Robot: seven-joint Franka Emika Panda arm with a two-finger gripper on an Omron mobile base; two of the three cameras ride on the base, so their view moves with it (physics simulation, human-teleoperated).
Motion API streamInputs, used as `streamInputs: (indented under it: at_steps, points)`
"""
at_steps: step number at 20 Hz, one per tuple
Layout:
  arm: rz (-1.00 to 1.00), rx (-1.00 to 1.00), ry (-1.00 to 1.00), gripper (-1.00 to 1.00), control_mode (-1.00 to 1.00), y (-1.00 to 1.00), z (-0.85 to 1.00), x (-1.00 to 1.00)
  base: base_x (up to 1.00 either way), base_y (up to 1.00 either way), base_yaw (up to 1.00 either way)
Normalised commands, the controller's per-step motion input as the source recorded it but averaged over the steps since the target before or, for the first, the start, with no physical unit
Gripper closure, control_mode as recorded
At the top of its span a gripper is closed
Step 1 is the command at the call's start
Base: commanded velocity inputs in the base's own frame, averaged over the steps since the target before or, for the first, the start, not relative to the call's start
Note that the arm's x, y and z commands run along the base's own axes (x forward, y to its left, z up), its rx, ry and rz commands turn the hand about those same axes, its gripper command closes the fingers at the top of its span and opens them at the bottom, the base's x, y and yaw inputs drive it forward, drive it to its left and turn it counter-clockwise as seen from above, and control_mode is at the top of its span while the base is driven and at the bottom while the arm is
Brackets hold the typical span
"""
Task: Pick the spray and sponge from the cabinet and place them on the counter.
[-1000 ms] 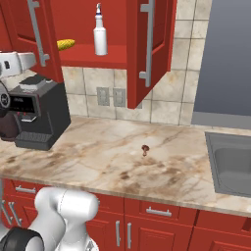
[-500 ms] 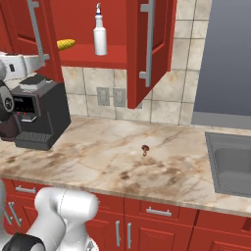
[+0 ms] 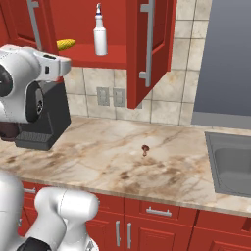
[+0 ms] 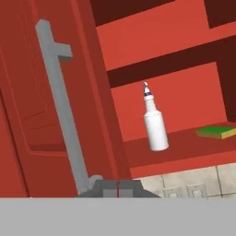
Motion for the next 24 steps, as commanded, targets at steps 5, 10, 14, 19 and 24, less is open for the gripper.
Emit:
streamInputs:
  at_steps: [5, 10, 14, 19, 24]
  points:
    - [-0.06, 0.01, 0.10, 1.00, -1.00, -0.24, 0.14, 0.21, 0.00, 0.00, 0.00]
    - [-0.15, 0.00, 0.03, 1.00, -1.00, -0.02, 0.00, 0.22, 0.00, 0.00, 0.00]
    - [-0.16, 0.02, 0.00, -1.00, -1.00, -0.11, 0.00, 0.09, 0.00, 0.00, 0.00]
    - [-0.03, 0.18, -0.01, -1.00, -1.00, -0.66, 0.04, 0.05, 0.00, 0.00, 0.00]
    - [0.03, 0.02, 0.13, -1.00, -1.00, -0.16, 0.00, 0.15, 0.00, 0.00, 0.00]
